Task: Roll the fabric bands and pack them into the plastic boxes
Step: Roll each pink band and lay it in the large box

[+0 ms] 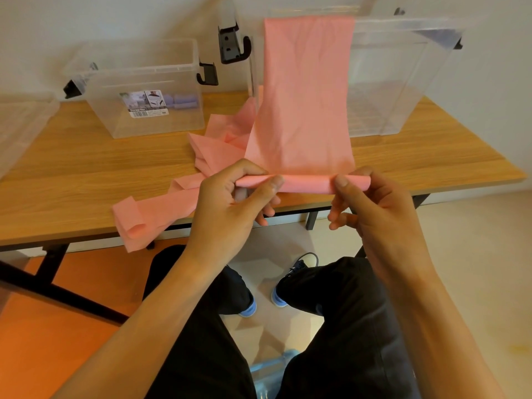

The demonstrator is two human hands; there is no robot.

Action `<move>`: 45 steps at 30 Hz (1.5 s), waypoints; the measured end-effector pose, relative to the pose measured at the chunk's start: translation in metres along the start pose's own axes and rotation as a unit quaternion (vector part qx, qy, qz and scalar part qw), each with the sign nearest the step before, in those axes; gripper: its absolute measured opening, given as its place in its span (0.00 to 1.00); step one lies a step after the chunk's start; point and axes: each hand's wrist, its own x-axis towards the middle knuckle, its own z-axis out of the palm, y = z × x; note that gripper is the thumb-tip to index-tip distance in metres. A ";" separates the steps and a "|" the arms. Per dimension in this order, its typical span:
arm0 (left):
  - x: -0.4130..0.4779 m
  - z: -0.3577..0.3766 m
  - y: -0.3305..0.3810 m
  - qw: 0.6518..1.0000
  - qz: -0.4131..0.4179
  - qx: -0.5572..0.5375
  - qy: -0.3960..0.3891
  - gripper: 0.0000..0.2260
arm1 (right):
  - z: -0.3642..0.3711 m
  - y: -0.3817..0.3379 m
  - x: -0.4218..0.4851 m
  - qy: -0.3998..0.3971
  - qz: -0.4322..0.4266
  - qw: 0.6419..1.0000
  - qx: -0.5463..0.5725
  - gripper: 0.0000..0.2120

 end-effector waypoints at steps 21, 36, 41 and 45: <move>0.003 -0.003 0.001 0.999 0.021 0.002 -0.042 0.04 | -0.007 0.000 0.001 -0.015 -0.017 0.998 0.051 0.19; 0.001 -0.001 0.003 0.998 0.012 -0.024 -0.060 0.10 | 0.000 -0.003 -0.004 0.013 -0.015 0.997 0.073 0.07; 0.002 -0.001 0.003 0.998 0.012 -0.020 -0.051 0.05 | 0.004 -0.004 -0.003 0.042 -0.020 0.998 0.041 0.11; 0.003 0.001 0.006 0.999 0.005 -0.026 -0.033 0.05 | 0.001 -0.006 -0.002 0.006 -0.023 0.999 0.044 0.14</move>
